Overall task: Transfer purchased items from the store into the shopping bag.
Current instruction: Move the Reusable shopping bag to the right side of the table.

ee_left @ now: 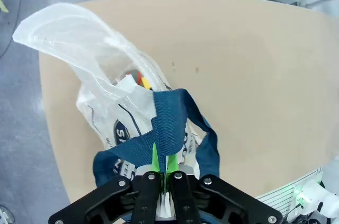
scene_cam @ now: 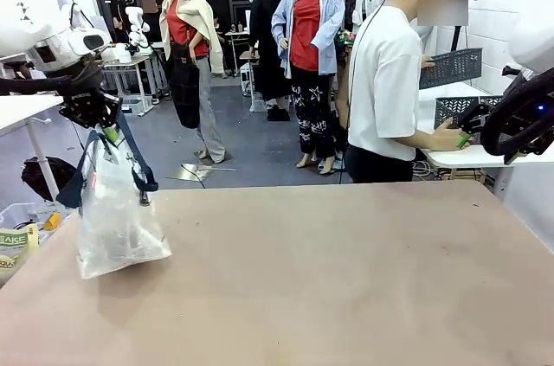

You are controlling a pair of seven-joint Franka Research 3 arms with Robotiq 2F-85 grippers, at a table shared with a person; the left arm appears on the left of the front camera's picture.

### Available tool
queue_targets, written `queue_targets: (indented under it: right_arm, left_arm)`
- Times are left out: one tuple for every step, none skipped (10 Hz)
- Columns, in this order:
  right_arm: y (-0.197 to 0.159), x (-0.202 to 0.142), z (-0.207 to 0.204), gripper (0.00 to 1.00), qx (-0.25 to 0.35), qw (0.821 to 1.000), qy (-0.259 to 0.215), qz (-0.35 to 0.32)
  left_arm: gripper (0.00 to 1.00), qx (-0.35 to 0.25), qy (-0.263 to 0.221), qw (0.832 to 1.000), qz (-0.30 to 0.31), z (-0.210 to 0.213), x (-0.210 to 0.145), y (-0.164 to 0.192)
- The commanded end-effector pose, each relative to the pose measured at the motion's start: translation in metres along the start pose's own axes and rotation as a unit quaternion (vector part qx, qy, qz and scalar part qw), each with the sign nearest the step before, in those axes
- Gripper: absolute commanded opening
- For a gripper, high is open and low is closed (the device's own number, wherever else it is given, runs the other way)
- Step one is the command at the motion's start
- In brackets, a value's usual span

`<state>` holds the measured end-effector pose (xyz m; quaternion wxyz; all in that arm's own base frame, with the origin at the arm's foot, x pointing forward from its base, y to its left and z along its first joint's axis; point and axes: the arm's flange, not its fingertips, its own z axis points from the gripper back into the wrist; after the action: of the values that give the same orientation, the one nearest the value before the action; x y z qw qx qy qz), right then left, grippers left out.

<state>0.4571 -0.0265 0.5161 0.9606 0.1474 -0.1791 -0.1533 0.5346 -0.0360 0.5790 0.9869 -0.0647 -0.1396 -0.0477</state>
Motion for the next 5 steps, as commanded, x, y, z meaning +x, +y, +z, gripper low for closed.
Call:
queue_targets:
  right_arm:
    - [0.0, -0.001, 0.0, 1.0, -0.008, 1.0, 0.002, 0.001]
    - [0.0, -0.001, 0.0, 1.0, -0.008, 1.0, 0.002, 0.001]
    - [0.0, -0.001, 0.0, 1.0, -0.008, 1.0, 0.002, 0.001]
    - [0.0, -0.001, 0.0, 1.0, -0.008, 1.0, 0.002, 0.001]
    - [0.0, -0.001, 0.0, 1.0, -0.008, 1.0, 0.002, 0.001]
  left_arm:
    - [0.0, 0.013, -0.019, 1.0, 0.01, 0.025, 0.01, 0.022]
    - [0.0, 0.007, -0.019, 1.0, -0.001, 0.035, 0.015, 0.036]
    - [0.0, 0.007, -0.022, 1.0, 0.001, 0.042, 0.022, 0.049]
    - [0.0, 0.007, -0.008, 1.0, -0.011, 0.047, 0.027, 0.063]
    - [0.0, -0.008, -0.007, 1.0, -0.008, 0.054, 0.031, 0.076]
